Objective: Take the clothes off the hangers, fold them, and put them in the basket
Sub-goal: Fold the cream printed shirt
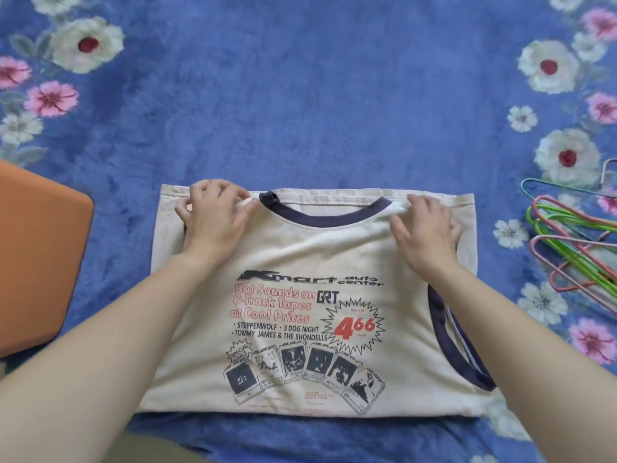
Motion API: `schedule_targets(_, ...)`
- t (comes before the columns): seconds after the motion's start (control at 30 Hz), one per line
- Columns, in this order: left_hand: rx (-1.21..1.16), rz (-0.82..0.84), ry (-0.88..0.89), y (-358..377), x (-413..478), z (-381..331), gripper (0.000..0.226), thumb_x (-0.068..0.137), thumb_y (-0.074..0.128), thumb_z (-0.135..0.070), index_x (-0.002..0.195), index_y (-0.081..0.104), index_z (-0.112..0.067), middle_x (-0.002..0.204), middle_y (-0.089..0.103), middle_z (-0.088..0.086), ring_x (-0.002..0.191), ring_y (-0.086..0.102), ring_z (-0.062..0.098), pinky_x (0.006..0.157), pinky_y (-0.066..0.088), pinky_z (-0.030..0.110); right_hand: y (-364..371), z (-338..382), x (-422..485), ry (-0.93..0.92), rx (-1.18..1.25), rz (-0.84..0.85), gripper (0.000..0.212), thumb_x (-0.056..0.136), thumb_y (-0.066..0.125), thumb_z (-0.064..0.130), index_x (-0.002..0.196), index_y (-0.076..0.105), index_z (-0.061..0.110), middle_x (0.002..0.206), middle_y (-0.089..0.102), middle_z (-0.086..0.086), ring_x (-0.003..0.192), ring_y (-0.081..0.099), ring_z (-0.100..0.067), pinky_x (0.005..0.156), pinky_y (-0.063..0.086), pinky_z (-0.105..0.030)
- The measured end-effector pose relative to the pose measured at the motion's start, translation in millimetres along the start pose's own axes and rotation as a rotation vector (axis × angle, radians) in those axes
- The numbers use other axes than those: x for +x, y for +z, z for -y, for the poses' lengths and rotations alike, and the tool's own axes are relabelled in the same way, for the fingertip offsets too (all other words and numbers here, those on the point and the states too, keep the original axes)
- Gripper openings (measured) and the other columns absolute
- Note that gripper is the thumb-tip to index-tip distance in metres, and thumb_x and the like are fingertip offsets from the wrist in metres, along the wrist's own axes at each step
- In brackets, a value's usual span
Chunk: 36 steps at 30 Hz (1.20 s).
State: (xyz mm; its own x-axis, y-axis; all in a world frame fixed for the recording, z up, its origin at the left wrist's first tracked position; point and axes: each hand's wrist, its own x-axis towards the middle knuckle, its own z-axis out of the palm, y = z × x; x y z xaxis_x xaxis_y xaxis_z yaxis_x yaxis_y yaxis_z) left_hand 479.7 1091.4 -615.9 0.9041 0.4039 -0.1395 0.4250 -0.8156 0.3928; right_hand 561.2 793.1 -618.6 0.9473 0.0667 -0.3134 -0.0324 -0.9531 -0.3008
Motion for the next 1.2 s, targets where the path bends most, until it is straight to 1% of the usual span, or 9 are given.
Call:
schedule_targets(0.07,0.013,0.004,0.049,4,16,2,0.025,0.099,0.047,-0.044,0.091,0.061,-0.024,0.092,0.062,-0.005,0.105,0.051,0.023,0.094,0.018,0.04,7,0,15,0.013,-0.045,0.012,0.032,0.097,0.048,0.034,0.123,0.052,0.015,0.134,0.044,-0.007,0.127,0.031,-0.026,0.1,0.023,-0.044)
schedule_targets(0.17,0.039,-0.037,0.055,11,25,11,0.023,0.099,0.048,-0.041,0.088,0.059,-0.024,0.085,0.058,-0.007,0.098,0.053,0.024,0.091,0.018,0.04,16,-6,26,-0.006,-0.064,-0.076,0.019,0.099,0.043,0.028,0.107,0.055,0.016,0.122,0.049,-0.006,0.118,0.036,-0.025,0.094,0.023,-0.042)
schedule_targets(0.3,0.08,-0.163,-0.027,23,12,6,0.029,0.097,0.049,-0.033,0.122,0.054,-0.019,0.126,0.051,0.007,0.122,0.038,0.026,0.1,0.019,0.045,27,0,15,-0.096,-0.061,-0.212,0.032,0.097,0.045,0.022,0.127,0.048,0.015,0.142,0.042,-0.005,0.131,0.032,-0.022,0.104,0.016,-0.042)
schedule_targets(0.37,0.052,-0.21,0.18,32,-12,-10,0.036,0.096,0.044,-0.03,0.13,0.044,-0.018,0.139,0.039,0.007,0.129,0.034,0.024,0.104,0.016,0.042,36,15,-3,-0.286,-0.05,-0.245,0.046,0.093,0.044,0.024,0.137,0.04,0.012,0.148,0.035,-0.006,0.138,0.028,-0.021,0.109,0.014,-0.041)
schedule_targets(0.43,0.155,-0.073,0.412,50,-40,-17,0.043,0.096,0.039,-0.033,0.138,0.039,-0.02,0.149,0.031,0.005,0.14,0.028,0.024,0.113,0.009,0.043,50,23,-21,-0.522,-0.139,-0.146,0.056,0.094,0.04,0.03,0.146,0.033,0.01,0.154,0.031,-0.009,0.144,0.025,-0.022,0.115,0.013,-0.044)
schedule_targets(0.5,0.246,0.047,0.355,66,-46,-8,0.054,0.098,0.033,-0.041,0.149,0.03,-0.025,0.16,0.017,0.005,0.15,0.009,0.022,0.118,-0.002,0.044,63,14,-23,-0.611,-0.274,-0.031,0.061,0.098,0.034,0.041,0.152,0.026,0.013,0.159,0.026,-0.01,0.148,0.019,-0.022,0.119,0.013,-0.046)
schedule_targets(0.83,0.255,0.052,0.126,77,-33,4,0.059,0.099,0.022,-0.05,0.155,0.013,-0.032,0.163,-0.006,0.01,0.15,-0.013,0.019,0.12,-0.013,0.038,27,-74,28,-0.249,-0.328,0.007,0.068,0.097,0.014,0.051,0.156,0.011,0.017,0.164,0.008,-0.004,0.151,0.001,-0.019,0.12,-0.007,-0.037)
schedule_targets(0.97,0.153,0.063,0.027,81,-67,-27,0.061,0.1,0.019,-0.045,0.157,0.006,-0.027,0.163,-0.01,0.009,0.149,-0.017,0.019,0.118,-0.015,0.036,-8,-106,26,-0.106,-0.011,-0.129,0.067,0.095,0.029,0.046,0.147,0.035,0.005,0.155,0.031,-0.017,0.143,0.026,-0.032,0.117,0.017,-0.045)
schedule_targets(1.2,0.057,0.251,0.477,165,-217,-162,0.065,0.094,0.037,-0.043,0.152,0.024,-0.014,0.163,-0.003,0.014,0.15,0.004,0.027,0.12,0.004,0.044,-28,-123,2,0.197,0.336,-0.085,0.035,0.089,0.059,0.032,0.11,0.053,0.005,0.098,0.052,-0.008,0.103,0.052,-0.032,0.088,0.036,-0.036)
